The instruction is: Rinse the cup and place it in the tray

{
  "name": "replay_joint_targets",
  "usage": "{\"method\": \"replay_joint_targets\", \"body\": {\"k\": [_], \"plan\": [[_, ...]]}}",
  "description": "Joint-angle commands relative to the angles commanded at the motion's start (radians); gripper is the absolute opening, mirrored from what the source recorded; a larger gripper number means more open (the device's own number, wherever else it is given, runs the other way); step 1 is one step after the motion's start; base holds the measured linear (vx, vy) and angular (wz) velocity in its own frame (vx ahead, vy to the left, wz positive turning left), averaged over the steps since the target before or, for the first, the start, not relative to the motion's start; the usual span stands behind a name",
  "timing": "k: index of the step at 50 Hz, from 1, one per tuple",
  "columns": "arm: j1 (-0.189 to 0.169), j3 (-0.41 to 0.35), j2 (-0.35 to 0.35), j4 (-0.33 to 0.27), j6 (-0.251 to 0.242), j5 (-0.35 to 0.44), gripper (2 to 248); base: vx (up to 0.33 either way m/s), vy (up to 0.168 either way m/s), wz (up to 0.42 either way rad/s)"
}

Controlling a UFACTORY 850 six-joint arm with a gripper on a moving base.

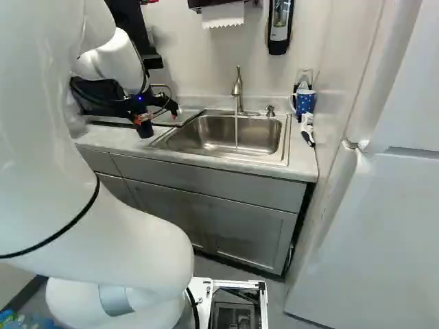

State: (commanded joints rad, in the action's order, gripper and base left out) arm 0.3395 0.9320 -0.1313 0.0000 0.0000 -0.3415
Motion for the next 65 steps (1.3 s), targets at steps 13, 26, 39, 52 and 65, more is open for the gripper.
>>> {"method": "replay_joint_targets", "body": {"k": [13,26,39,52,65], "plan": [[0.043,0.024,0.026,0.0,0.0,0.0,247,0.0,0.0,0.0],[0.085,0.051,0.054,0.0,0.0,0.0,247,0.0,0.0,0.0],[0.12,0.078,0.081,0.0,0.0,0.0,247,0.0,0.0,0.0],[0.121,0.076,0.089,0.0,0.0,0.006,247,0.0,0.0,0.0],[0.124,0.063,0.106,0.0,0.0,0.049,247,0.0,0.0,0.0]]}}
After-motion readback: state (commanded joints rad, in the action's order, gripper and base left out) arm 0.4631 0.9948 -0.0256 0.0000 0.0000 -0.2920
